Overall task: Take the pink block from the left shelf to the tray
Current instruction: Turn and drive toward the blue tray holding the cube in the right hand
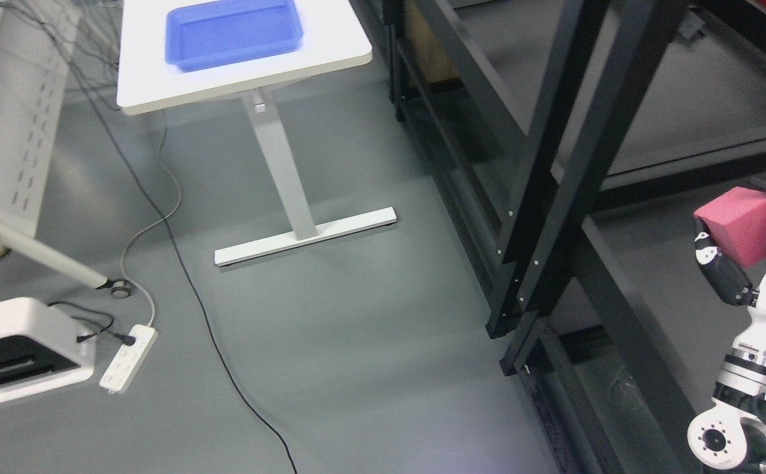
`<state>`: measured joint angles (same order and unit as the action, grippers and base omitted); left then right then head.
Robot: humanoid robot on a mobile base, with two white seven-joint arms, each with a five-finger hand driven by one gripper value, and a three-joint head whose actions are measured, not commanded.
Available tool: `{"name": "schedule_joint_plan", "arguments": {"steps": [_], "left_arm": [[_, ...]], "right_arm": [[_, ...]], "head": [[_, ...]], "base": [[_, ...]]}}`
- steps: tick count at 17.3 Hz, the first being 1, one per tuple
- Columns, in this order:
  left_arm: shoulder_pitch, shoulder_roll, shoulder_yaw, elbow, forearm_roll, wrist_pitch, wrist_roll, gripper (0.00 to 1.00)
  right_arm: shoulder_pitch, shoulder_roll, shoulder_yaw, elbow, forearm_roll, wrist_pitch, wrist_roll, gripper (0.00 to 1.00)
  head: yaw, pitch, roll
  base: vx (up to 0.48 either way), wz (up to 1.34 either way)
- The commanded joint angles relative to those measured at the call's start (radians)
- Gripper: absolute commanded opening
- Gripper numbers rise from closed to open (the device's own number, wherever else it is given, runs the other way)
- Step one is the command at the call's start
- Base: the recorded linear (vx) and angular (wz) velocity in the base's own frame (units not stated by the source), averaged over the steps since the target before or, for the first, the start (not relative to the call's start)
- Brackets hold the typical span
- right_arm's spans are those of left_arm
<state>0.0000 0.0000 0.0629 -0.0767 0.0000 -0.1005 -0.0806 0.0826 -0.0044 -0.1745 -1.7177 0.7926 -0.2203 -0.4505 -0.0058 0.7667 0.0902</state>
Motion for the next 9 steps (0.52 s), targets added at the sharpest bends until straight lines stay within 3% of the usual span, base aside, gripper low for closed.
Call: {"name": "schedule_joint_plan", "arguments": {"steps": [1,9], "left_arm": [[0.009,0.017,0.000,0.000,-0.002,-0.001,0.001,1.00],[0.009,0.017,0.000,0.000,-0.002,-0.001,0.001,1.00]], "right_arm": [[0.011,-0.013,-0.017,-0.006,-0.013,-0.001,-0.001,0.00],[0.023,-0.013,-0.002,-0.006,-0.016,-0.002,0.003,0.00]], "head": [[0.0000,0.000,0.000],[0.0000,0.000,0.000]], "base": [[-0.100,0.66],[-0.115,0.68]]}}
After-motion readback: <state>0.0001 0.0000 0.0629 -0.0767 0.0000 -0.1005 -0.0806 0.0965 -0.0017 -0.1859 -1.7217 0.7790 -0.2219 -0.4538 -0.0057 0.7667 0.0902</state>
